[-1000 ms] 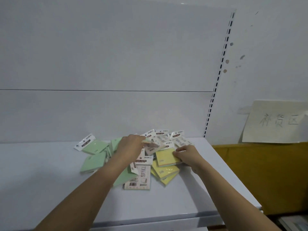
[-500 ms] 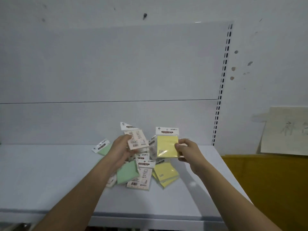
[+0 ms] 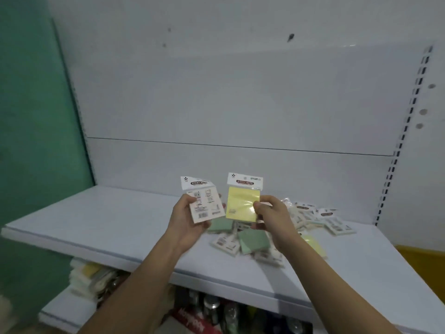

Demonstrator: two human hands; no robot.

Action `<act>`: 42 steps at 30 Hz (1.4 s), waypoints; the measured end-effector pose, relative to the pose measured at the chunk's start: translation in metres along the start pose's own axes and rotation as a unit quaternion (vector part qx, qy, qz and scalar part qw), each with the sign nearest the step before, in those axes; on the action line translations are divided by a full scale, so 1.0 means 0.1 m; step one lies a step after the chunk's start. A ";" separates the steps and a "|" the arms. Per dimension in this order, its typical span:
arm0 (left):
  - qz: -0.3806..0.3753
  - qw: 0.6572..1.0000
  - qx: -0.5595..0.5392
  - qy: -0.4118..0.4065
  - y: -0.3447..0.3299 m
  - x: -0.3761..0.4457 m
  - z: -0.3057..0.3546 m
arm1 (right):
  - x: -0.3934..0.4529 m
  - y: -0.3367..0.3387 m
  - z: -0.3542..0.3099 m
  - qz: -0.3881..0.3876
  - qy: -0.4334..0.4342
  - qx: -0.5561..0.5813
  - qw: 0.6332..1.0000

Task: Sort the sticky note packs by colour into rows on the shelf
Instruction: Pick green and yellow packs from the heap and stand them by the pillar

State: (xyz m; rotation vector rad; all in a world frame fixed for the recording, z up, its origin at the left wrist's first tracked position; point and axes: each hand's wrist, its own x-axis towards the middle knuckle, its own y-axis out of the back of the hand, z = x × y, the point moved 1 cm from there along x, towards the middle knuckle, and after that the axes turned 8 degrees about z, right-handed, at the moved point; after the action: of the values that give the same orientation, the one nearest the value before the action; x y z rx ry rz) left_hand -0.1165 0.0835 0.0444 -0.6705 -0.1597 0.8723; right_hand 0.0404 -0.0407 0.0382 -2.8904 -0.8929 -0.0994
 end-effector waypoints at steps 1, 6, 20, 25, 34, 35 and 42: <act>-0.004 1.000 -0.013 0.002 0.17 -0.02 0.10 | -0.08 -0.20 0.00 0.005 0.012 -0.008 1.000; 0.000 0.999 -0.024 0.023 1.08 -0.14 0.66 | -0.45 -1.25 0.12 0.004 0.050 -0.051 0.997; 0.148 0.988 0.028 -0.030 2.94 0.17 1.73 | -0.62 -3.14 0.43 -0.049 0.018 -0.053 0.997; 0.196 0.973 0.094 -0.074 3.42 0.65 2.07 | -0.21 -3.60 0.59 -0.051 0.022 -0.043 0.998; 0.228 0.937 0.253 -0.082 4.04 1.64 2.77 | 0.78 -4.54 0.94 -0.055 -0.013 0.015 0.998; 0.223 0.936 0.258 -0.082 4.08 1.77 2.82 | 0.87 -4.63 0.96 -0.052 -0.010 0.014 0.999; 0.191 0.941 0.269 -0.073 4.41 2.65 3.17 | 1.37 -5.18 1.15 -0.025 0.002 -0.013 1.000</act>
State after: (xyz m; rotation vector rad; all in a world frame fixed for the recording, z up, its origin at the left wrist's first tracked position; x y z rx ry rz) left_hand -0.3589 0.6345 -0.0085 -0.1188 0.0825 1.2764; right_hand -0.1366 0.4750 -0.0162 -2.8914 -0.9720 -0.1223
